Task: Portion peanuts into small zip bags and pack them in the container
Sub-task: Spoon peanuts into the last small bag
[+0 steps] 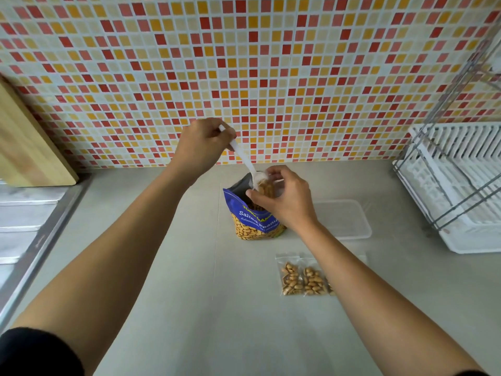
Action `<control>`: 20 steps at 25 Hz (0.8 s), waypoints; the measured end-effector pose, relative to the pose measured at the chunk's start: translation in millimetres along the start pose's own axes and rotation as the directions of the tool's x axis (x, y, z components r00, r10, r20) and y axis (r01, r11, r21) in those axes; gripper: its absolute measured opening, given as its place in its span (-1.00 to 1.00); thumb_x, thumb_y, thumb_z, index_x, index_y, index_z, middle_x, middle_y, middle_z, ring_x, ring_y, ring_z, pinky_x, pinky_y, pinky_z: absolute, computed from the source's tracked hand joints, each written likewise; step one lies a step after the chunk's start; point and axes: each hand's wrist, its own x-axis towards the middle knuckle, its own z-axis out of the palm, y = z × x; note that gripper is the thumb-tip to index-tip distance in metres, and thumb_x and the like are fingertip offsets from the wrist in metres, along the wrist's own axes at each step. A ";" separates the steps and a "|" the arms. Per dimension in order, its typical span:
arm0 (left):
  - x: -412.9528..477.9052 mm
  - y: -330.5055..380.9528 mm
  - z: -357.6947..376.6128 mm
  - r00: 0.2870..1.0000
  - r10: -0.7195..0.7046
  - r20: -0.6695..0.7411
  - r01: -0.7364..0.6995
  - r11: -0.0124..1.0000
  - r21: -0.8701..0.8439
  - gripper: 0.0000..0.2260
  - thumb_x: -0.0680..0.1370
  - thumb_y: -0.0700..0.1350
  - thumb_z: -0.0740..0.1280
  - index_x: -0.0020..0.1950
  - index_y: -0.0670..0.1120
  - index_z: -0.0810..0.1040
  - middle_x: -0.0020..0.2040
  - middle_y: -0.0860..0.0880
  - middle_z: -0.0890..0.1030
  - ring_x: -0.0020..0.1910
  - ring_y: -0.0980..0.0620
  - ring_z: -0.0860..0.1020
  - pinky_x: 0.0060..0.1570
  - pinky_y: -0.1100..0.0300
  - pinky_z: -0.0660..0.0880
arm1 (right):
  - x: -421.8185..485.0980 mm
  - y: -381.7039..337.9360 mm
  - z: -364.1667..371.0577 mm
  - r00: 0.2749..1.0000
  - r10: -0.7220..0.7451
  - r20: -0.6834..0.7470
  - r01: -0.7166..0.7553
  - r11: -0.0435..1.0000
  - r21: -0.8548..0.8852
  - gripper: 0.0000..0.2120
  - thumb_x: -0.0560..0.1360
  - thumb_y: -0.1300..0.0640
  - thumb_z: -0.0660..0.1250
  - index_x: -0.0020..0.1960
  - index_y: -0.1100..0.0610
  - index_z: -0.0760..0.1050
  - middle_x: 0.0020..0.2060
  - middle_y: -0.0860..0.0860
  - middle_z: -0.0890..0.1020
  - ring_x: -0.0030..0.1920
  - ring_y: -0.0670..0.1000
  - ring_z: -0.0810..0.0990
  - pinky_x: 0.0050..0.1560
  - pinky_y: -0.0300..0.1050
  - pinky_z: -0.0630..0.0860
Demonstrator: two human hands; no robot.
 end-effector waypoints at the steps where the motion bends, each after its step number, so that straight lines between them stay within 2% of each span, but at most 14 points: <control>1: -1.1 5.0 -1.5 0.998 0.064 0.009 -0.064 0.996 0.055 -0.82 0.58 -0.13 0.23 -0.04 -0.18 0.60 -0.17 -0.06 0.65 -0.38 0.20 0.48 -0.39 0.38 0.35 | -0.3 -0.6 0.3 1.000 0.017 -0.001 -0.017 0.999 0.039 -0.55 0.24 -0.12 0.53 0.03 0.00 0.48 -0.14 -0.16 0.58 -0.14 -0.11 0.59 -0.15 -0.26 0.52; 3: -2.2 13.4 -6.5 0.991 0.132 -0.010 -0.130 0.984 0.119 -0.81 0.58 -0.12 0.23 -0.02 -0.17 0.60 -0.20 -0.04 0.63 -0.50 0.20 0.42 -0.52 0.46 0.29 | -1.7 -1.6 0.1 0.999 0.037 -0.002 -0.037 0.995 0.095 -0.55 0.26 -0.09 0.53 0.06 0.01 0.48 -0.15 -0.20 0.57 -0.15 -0.15 0.59 -0.16 -0.28 0.53; 4: -1.7 16.1 -10.3 0.990 0.130 -0.053 -0.123 0.986 0.112 -0.82 0.58 -0.12 0.23 -0.01 -0.17 0.60 -0.21 -0.02 0.62 -0.49 0.19 0.41 -0.53 0.46 0.29 | -2.7 -1.5 -0.4 0.999 0.044 -0.008 -0.042 0.992 0.115 -0.55 0.27 -0.07 0.53 0.08 0.03 0.48 -0.16 -0.24 0.55 -0.16 -0.18 0.59 -0.17 -0.29 0.53; 7: 2.8 12.2 -21.5 0.970 0.010 -0.242 -0.021 0.999 -0.042 -0.83 0.57 -0.13 0.23 0.01 -0.15 0.59 -0.21 0.03 0.58 -0.36 0.18 0.45 -0.38 0.36 0.35 | -6.5 3.6 -4.3 0.995 0.078 -0.056 -0.067 0.980 0.185 -0.54 0.27 -0.03 0.54 0.09 0.05 0.48 -0.15 -0.25 0.54 -0.17 -0.22 0.57 -0.18 -0.35 0.52; 9: 3.6 -2.3 -16.9 0.962 -0.072 -0.262 0.053 0.996 -0.077 -0.83 0.57 -0.14 0.23 0.02 -0.16 0.59 -0.17 -0.01 0.59 -0.32 0.16 0.46 -0.33 0.32 0.38 | -10.1 10.2 -7.9 0.990 0.116 -0.078 -0.095 0.966 0.240 -0.55 0.28 -0.02 0.54 0.09 0.05 0.48 -0.11 -0.18 0.57 -0.14 -0.21 0.57 -0.16 -0.36 0.53; 11: -0.3 -22.2 4.8 0.980 -0.088 -0.181 0.092 0.996 0.015 -0.81 0.58 -0.13 0.23 0.03 -0.17 0.59 -0.16 -0.06 0.63 -0.26 0.05 0.52 -0.26 0.18 0.47 | -14.9 18.5 -11.6 0.985 0.153 -0.076 -0.126 0.952 0.281 -0.54 0.30 -0.03 0.53 0.11 0.06 0.47 -0.07 -0.11 0.60 -0.10 -0.19 0.58 -0.16 -0.38 0.53; 13: -5.9 -44.5 32.8 0.999 -0.006 -0.054 0.018 0.975 0.223 -0.79 0.58 -0.08 0.22 0.04 -0.13 0.60 -0.10 -0.11 0.66 -0.06 -0.09 0.57 -0.03 0.02 0.52 | -18.9 26.0 -13.9 0.984 0.169 -0.053 -0.148 0.947 0.284 -0.54 0.31 -0.05 0.51 0.13 0.06 0.46 -0.05 -0.10 0.61 -0.06 -0.16 0.59 -0.15 -0.38 0.53; 15: -12.5 -59.2 56.3 0.998 0.045 0.040 -0.058 0.879 0.474 -0.77 0.59 -0.02 0.19 0.09 -0.06 0.58 0.03 -0.09 0.63 0.20 -0.09 0.45 0.18 -0.11 0.40 | -21.0 32.3 -14.4 0.984 0.179 -0.016 -0.168 0.949 0.266 -0.54 0.32 -0.06 0.50 0.14 0.03 0.45 -0.02 -0.10 0.62 -0.01 -0.13 0.59 -0.11 -0.32 0.56; 17: -15.7 -64.0 71.0 0.994 -0.024 0.103 -0.045 0.786 0.617 -0.75 0.60 0.01 0.16 0.16 0.01 0.56 0.21 -0.07 0.54 0.38 -0.04 0.30 0.30 -0.23 0.19 | -21.8 36.7 -14.9 0.985 0.174 0.002 -0.169 0.951 0.258 -0.57 0.33 -0.06 0.50 0.12 0.00 0.45 0.00 -0.09 0.62 0.00 -0.10 0.60 -0.06 -0.25 0.57; 19: -16.0 -62.1 78.3 0.976 -0.156 0.155 0.025 0.779 0.626 -0.75 0.61 0.01 0.15 0.18 0.01 0.55 0.23 -0.06 0.51 0.36 -0.05 0.33 0.31 -0.31 0.15 | -21.7 37.6 -15.9 0.986 0.166 0.013 -0.164 0.950 0.266 -0.58 0.33 -0.05 0.50 0.11 -0.02 0.44 -0.01 -0.08 0.63 -0.01 -0.09 0.61 -0.04 -0.23 0.57; 20: -13.7 -61.6 79.9 0.964 -0.205 0.171 0.069 0.809 0.583 -0.75 0.61 -0.01 0.15 0.16 -0.01 0.56 0.17 -0.07 0.53 0.25 -0.06 0.42 0.28 -0.28 0.25 | -21.2 37.7 -16.7 0.986 0.163 0.017 -0.162 0.948 0.273 -0.59 0.33 -0.04 0.50 0.10 -0.02 0.44 -0.01 -0.08 0.63 -0.01 -0.09 0.61 -0.04 -0.24 0.57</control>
